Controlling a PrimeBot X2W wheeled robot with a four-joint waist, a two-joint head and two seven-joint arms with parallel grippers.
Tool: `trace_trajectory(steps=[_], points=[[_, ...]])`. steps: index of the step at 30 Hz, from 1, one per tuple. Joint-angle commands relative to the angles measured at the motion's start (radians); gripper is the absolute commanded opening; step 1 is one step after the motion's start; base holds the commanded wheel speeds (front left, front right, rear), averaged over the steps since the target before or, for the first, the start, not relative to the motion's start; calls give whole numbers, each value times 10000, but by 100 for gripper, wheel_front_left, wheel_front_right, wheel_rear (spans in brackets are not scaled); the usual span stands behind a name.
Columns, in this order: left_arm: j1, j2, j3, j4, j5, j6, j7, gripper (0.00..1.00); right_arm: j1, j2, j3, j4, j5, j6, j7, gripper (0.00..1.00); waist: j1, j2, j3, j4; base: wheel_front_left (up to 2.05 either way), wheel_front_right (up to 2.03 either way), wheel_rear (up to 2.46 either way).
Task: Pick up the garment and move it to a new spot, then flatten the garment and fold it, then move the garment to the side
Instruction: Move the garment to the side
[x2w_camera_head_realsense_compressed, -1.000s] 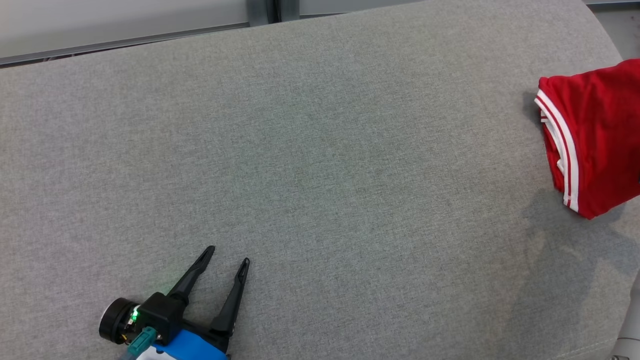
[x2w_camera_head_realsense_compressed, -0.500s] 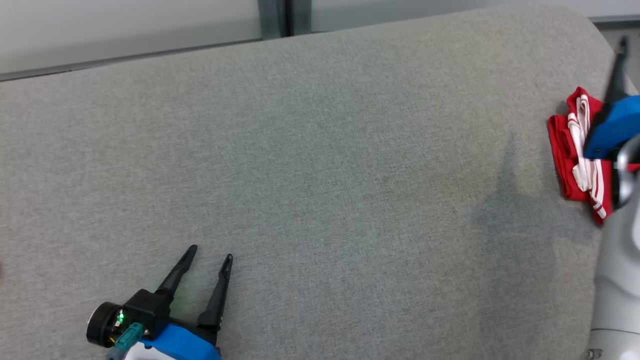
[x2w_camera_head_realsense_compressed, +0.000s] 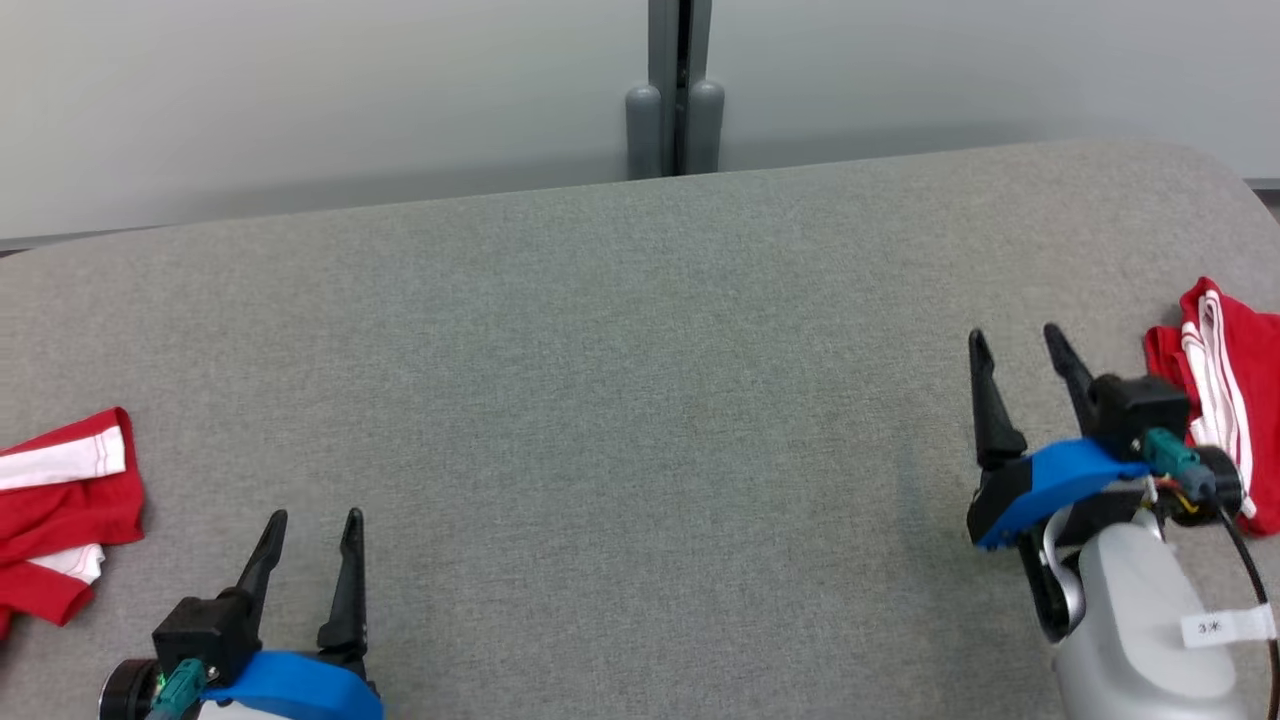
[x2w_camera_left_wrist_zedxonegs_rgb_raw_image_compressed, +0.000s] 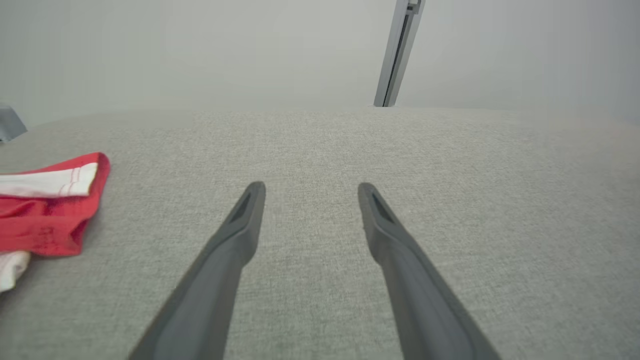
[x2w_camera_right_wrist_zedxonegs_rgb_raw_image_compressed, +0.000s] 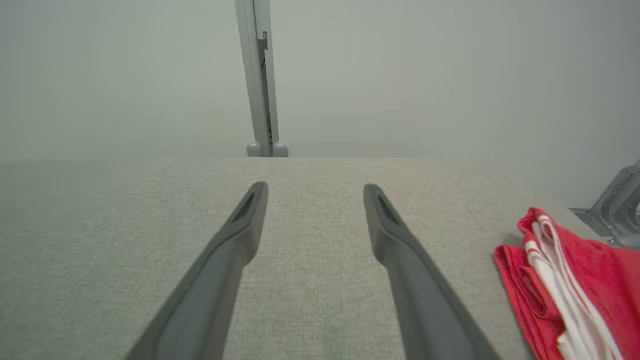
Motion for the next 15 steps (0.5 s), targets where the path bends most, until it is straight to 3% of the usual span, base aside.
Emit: trace_trajectory(steps=[1,6,15], points=[[143,-79,250,76,117,17,-23,100,388,-51,156,-73,298,-4,-56,100,2,0,-115,74,0,0,0],[411,-439,944,231,343,17,-24,100,1765,-35,715,-335,1074,-4,-56,100,2,0,-542,273,0,0,0],[1060,-973,1320,365,747,17,-24,100,3198,-36,953,-697,1607,-4,-57,100,2,0,-1330,436,0,0,0]])
